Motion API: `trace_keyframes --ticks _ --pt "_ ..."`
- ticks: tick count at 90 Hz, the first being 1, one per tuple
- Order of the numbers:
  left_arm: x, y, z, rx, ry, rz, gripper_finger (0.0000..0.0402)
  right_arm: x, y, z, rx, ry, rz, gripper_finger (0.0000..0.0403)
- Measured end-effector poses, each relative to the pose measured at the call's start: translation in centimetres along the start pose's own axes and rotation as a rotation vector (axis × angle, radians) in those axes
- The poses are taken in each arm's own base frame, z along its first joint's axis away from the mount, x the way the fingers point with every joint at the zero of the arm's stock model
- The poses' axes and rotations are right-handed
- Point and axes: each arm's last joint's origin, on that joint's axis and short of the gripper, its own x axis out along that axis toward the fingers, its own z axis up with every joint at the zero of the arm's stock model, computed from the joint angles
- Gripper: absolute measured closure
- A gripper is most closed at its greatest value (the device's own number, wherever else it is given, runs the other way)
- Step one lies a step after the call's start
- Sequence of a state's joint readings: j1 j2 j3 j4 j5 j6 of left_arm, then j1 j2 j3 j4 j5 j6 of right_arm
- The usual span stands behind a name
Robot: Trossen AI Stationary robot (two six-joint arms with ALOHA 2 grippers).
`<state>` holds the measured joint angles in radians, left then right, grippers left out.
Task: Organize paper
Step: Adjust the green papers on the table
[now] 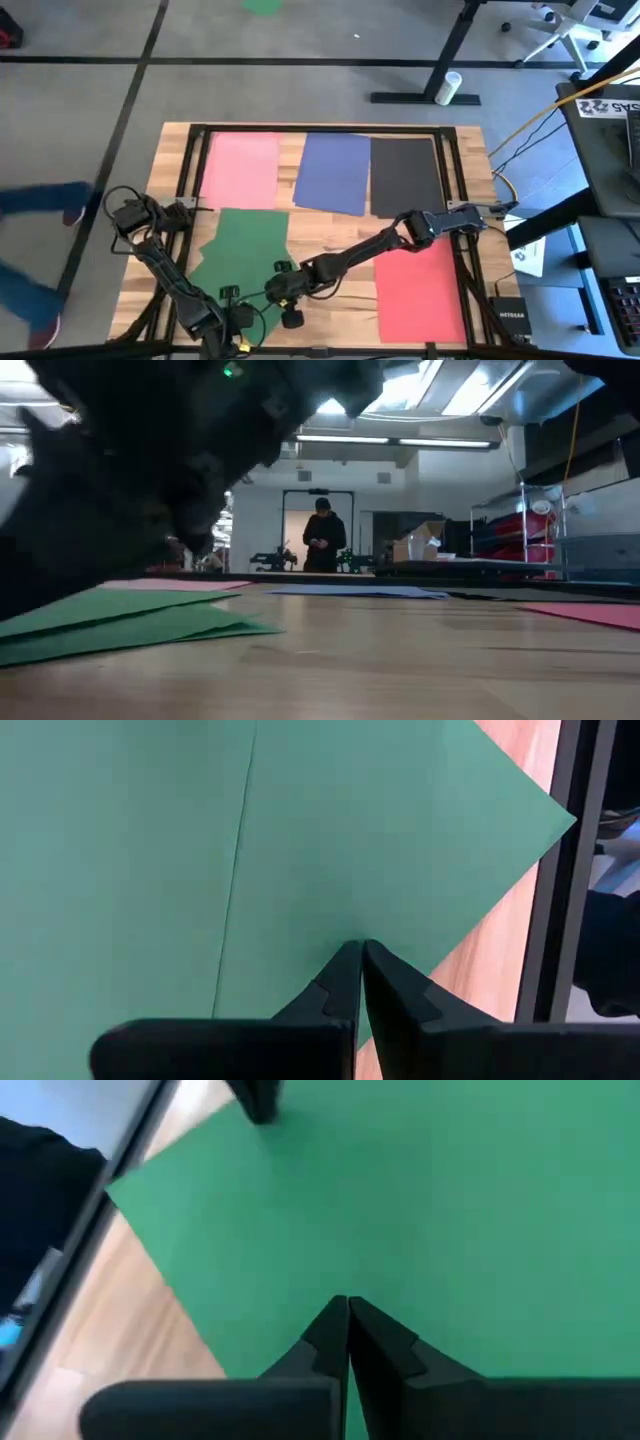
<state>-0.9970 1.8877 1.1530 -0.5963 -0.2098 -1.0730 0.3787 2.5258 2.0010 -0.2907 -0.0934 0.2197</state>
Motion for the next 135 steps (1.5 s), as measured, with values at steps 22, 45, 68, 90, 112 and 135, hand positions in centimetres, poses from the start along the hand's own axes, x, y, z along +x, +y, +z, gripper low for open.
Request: trace_keyframes --ticks 22,45,68,90,112,135 --pt "0.0 -0.1 -0.2 0.008 -0.001 -0.002 0.0402 0.3 0.3 -0.8 0.041 0.075 0.031 0.0403" --pt "-0.2 -0.1 -0.7 0.011 0.012 0.013 0.0402 -0.4 1.4 -1.1 0.061 0.134 0.083 0.0403" --pt "-0.2 -0.3 -1.1 0.023 0.017 0.016 0.0402 -1.1 2.0 -1.7 0.073 0.226 0.09 0.0403" --pt "-0.3 -0.1 -1.4 0.031 0.061 0.02 0.0402 -1.2 2.9 -2.4 0.087 0.294 0.099 0.0403" --pt "-1.4 -0.1 -1.3 0.033 0.076 -0.003 0.0402 -1.2 2.9 -2.5 0.088 0.298 0.1 0.0403" --pt "-5.4 -0.4 -0.2 0.016 0.078 0.024 0.0402 -1.2 2.9 -2.5 0.087 0.294 0.095 0.0403"
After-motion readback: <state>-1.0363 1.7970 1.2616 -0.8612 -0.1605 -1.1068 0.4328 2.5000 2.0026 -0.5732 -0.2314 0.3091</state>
